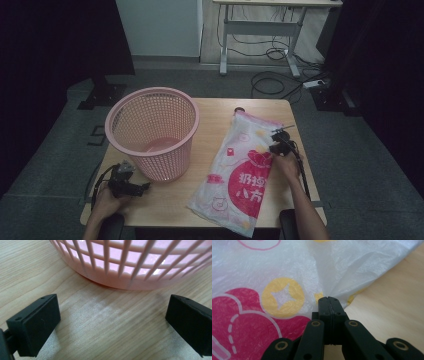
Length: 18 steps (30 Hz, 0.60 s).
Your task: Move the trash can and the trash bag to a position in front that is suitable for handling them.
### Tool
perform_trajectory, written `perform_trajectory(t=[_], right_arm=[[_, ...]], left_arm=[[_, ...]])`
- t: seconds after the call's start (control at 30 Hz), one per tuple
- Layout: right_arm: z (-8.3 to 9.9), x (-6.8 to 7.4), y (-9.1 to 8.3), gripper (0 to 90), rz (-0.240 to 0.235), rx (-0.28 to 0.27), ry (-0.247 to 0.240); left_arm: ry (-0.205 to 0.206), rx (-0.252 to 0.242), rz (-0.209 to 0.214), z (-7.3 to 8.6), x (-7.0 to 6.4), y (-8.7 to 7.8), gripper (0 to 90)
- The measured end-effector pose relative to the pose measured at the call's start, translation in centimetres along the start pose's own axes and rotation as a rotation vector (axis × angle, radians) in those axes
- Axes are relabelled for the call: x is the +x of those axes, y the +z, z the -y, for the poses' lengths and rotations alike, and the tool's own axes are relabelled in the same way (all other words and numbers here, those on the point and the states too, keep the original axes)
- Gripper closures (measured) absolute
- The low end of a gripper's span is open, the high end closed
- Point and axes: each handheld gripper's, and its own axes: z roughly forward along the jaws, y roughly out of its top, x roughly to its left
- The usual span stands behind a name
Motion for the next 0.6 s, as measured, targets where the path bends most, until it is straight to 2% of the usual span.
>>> perform_trajectory(t=[0.03, 0.07, 0.1, 0.17, 0.37, 0.5, 0.6], right_arm=[[1.5, -0.8, -1.0, 88.9, 0.021, 0.002, 0.008], [1.5, -0.8, -1.0, 88.9, 0.021, 0.002, 0.008], [3.1, -1.6, -2.1, 88.4, 0.034, 0.002, 0.017], [4.3, -2.1, -2.8, 88.0, 0.039, -0.002, 0.030], [8.4, -3.0, -5.4, 87.6, 0.056, -0.009, 0.041], [10.3, -3.4, -6.8, 86.0, 0.075, -0.008, 0.047], [10.6, -3.6, -7.1, 81.2, 0.071, -0.014, 0.053]], left_arm=[[0.004, 0.002, 0.002, 0.0, 0.0, 0.0, 0.0], [0.004, 0.002, 0.002, 0.0, 0.0, 0.0, 0.0], [0.003, 0.005, 0.002, 0.0, 0.0, 0.0, 0.0], [0.002, 0.006, 0.005, 0.0, 0.1, -0.1, 0.0], [-0.034, 0.018, -0.023, 0.0, 0.4, -0.2, 0.0], [-0.049, 0.020, -0.039, 0.0, 0.9, -0.3, 0.0], [-0.066, 0.019, -0.058, -0.2, 1.1, -0.1, 0.0]])
